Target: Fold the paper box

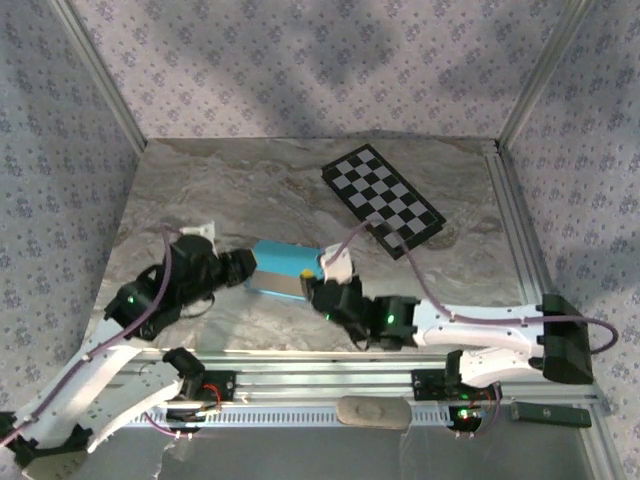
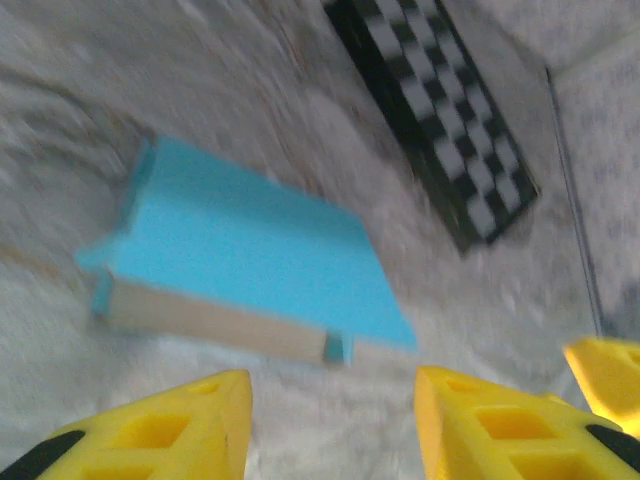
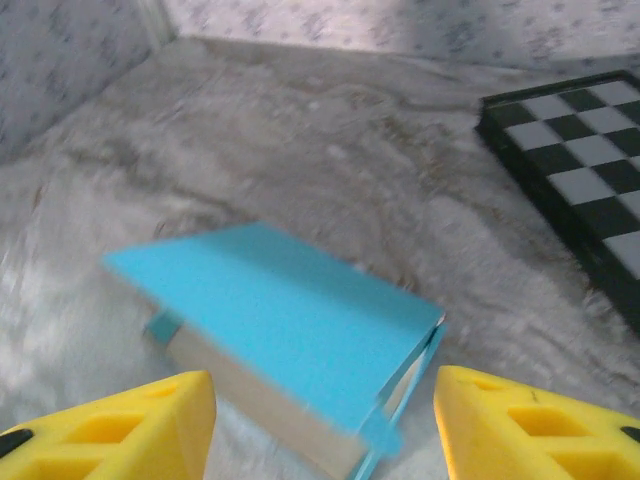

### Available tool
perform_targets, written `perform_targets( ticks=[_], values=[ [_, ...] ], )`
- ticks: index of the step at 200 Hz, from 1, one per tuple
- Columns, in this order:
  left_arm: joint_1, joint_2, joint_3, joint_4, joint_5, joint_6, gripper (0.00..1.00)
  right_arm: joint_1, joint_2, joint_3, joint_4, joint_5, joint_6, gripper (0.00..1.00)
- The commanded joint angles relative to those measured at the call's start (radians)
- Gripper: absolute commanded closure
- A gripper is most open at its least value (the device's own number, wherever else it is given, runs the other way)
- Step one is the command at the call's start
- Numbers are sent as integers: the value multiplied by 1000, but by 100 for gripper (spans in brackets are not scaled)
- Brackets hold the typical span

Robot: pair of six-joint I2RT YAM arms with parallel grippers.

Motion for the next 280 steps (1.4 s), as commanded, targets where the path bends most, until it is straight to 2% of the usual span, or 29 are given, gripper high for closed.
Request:
perform_targets(
  ticks=[1, 15, 24, 36, 59, 82, 107, 152, 209, 233, 262, 280],
  values=[
    [252, 137, 46, 52, 290, 147, 53, -163, -33, 52, -80, -232, 65, 40],
    [343, 246, 71, 89, 274, 213, 53, -296, -15, 65, -78, -392, 143, 41],
    [376, 332, 91, 94, 250, 256, 53, -358, -2, 61, -59, -468, 188, 41],
    [401, 443, 103, 132, 274, 283, 56, -416, 26, 57, -44, -545, 238, 41],
    [395, 564, 86, 217, 298, 299, 56, -464, 86, 38, -7, -622, 298, 41],
    [393, 615, 64, 221, 291, 326, 56, -482, 154, 19, 65, -684, 316, 42],
    [392, 621, 10, 229, 265, 345, 59, -480, 224, 14, 97, -709, 326, 44],
    [381, 649, -97, 319, 297, 334, 64, -481, 316, -27, 181, -752, 361, 53],
    [337, 621, -171, 355, 257, 312, 66, -482, 352, -85, 222, -742, 354, 64],
    [315, 615, -202, 375, 239, 297, 66, -486, 369, -118, 256, -752, 352, 73],
    [290, 620, -228, 381, 202, 290, 67, -484, 388, -122, 234, -738, 339, 81],
    [271, 624, -242, 391, 187, 280, 67, -482, 393, -127, 209, -713, 325, 83]
  ],
)
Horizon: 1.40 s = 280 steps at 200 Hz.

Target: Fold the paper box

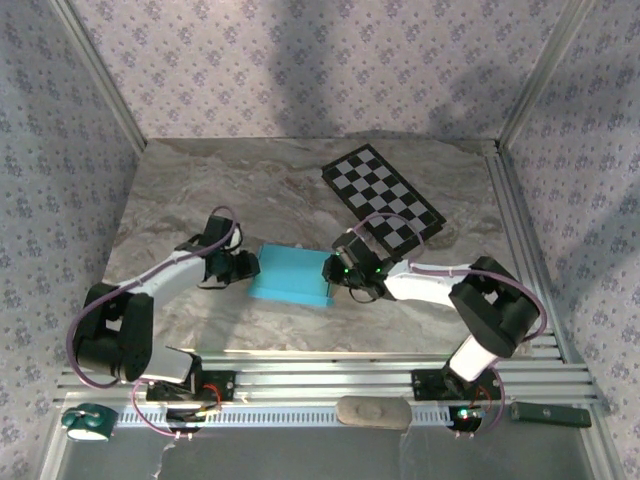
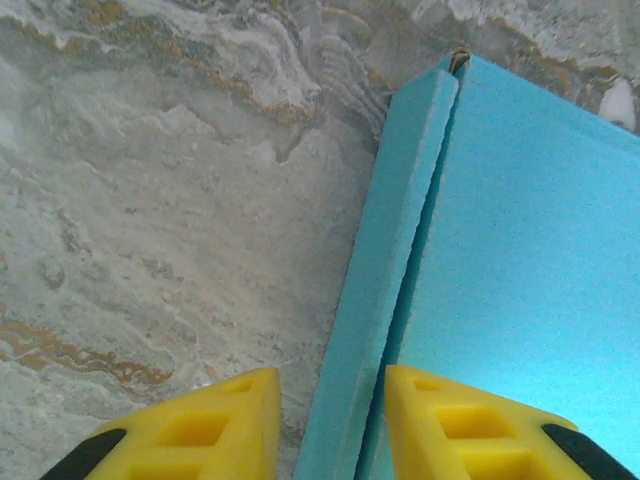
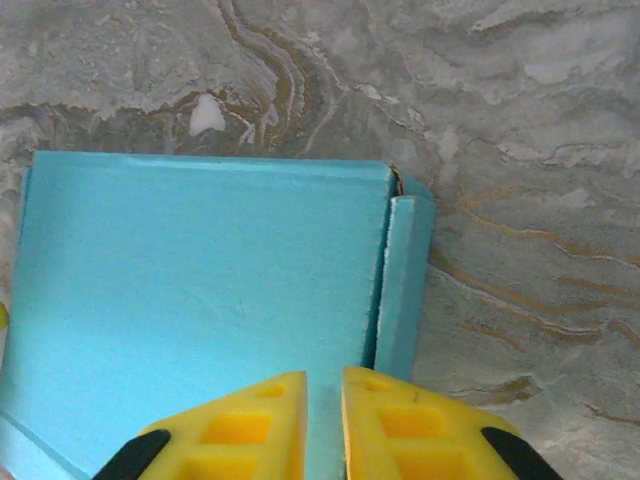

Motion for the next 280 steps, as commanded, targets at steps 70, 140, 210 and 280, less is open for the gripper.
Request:
perform_targets(
  ticks=[70, 140, 210, 280],
  values=[
    [-64, -4, -41, 55, -83, -54, 70, -14, 86, 22, -39, 37, -98, 86],
    [15, 55, 123, 62, -107, -35, 66, -131, 225, 433, -274, -118, -365, 79],
    [-107, -182, 106, -295, -286, 75, 53, -32, -16, 251, -479, 81, -420, 61],
    [-172, -155, 59, -268, -247, 28, 52, 189, -11, 167, -418, 89, -149, 54]
  ],
)
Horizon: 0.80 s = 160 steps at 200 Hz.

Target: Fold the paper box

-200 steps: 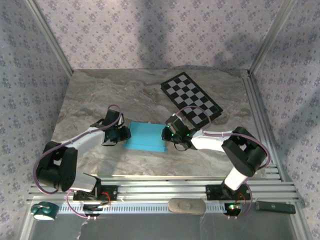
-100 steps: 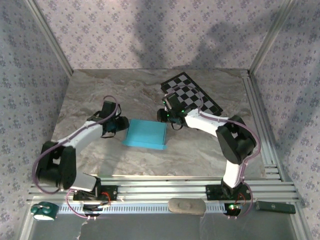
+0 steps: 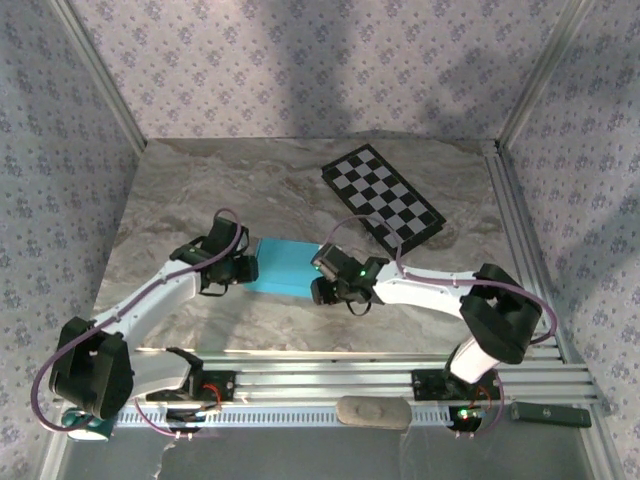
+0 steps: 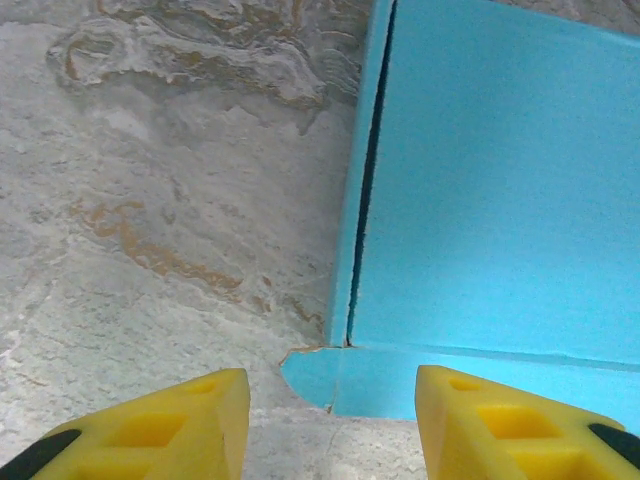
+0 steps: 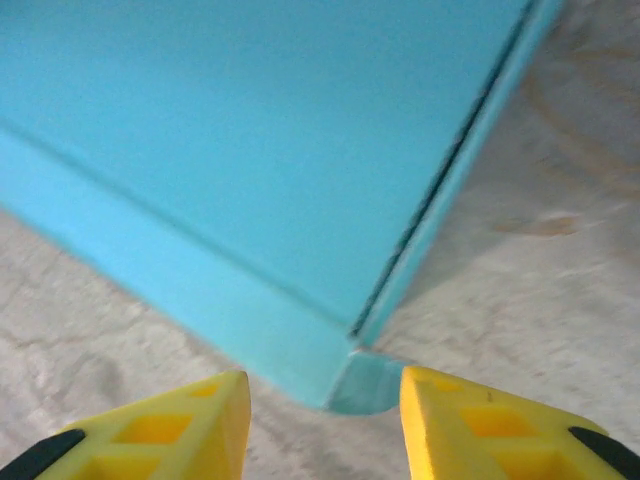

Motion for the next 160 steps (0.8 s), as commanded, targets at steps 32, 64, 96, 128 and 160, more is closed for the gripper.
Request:
perform_targets(
  ticks=[32, 64, 96, 128, 160],
  values=[
    [-24, 8, -74, 40, -35, -32, 52, 10, 35, -13, 8, 59, 117, 53],
    [-24, 25, -113, 111, 22, -35, 52, 6, 56, -23, 53, 34, 110, 53],
    [-24, 38, -150, 156, 57, -51, 53, 4, 79, -26, 77, 21, 120, 55],
    [-23, 18, -170, 179, 59, -55, 55, -4, 76, -36, 86, 17, 120, 55],
    [-24, 15, -161, 176, 68, -55, 56, -10, 75, -33, 88, 10, 117, 56]
  ],
)
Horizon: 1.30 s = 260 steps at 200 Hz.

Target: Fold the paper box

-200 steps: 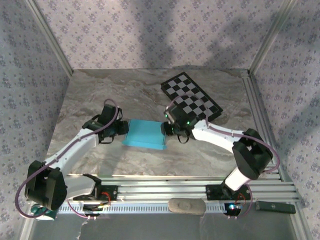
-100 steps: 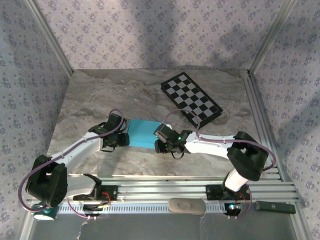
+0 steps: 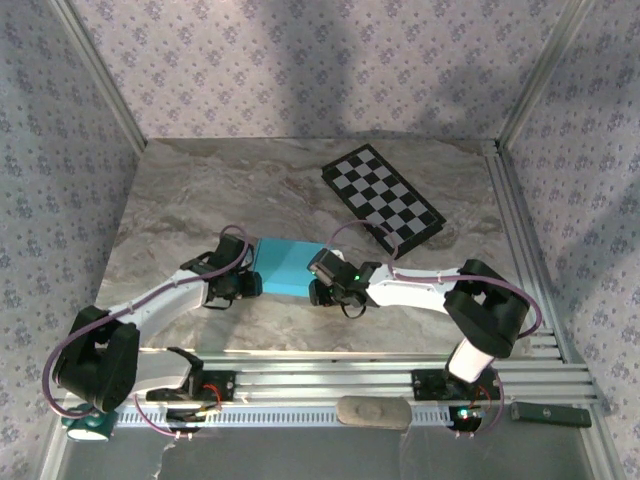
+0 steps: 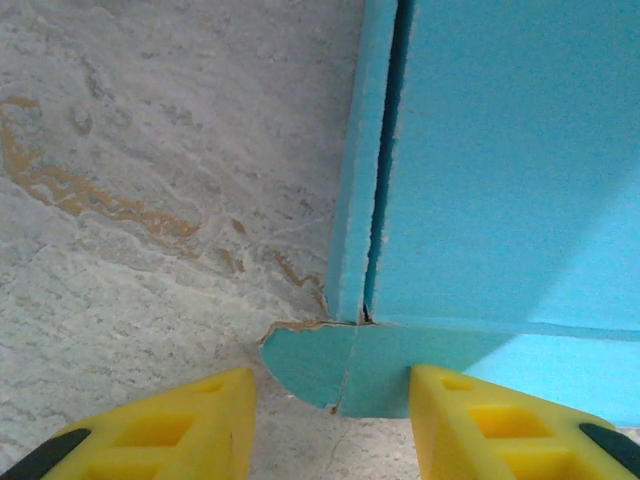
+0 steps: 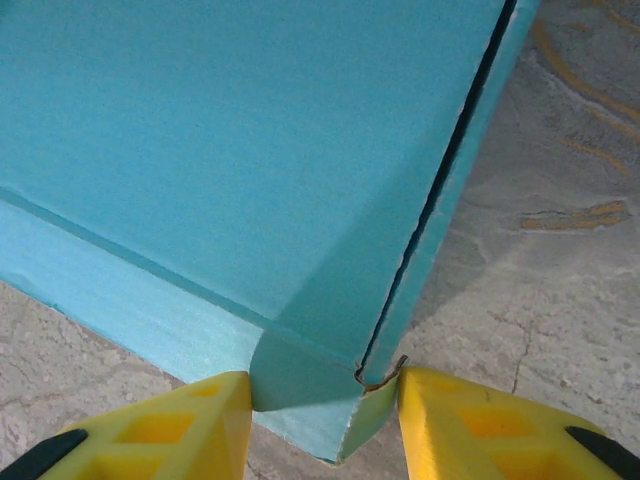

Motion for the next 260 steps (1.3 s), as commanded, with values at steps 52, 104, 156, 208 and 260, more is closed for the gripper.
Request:
perform_targets(
  ticks=[52, 104, 156, 208, 260],
  values=[
    [-9, -10, -14, 54, 64, -44, 59, -27, 5, -8, 0, -25, 13, 62],
    [-17, -30, -45, 120, 118, -103, 62, -93, -37, -33, 24, -113, -16, 69],
    [-2, -125, -18, 51, 134, -114, 62, -186, -61, -62, 44, -233, -52, 81],
    [142, -88, 57, 33, 182, -18, 58, -330, -4, 47, -85, -405, -257, 79],
    [75, 70, 160, 98, 242, 28, 60, -404, 98, 173, -193, -485, -360, 71]
  ],
)
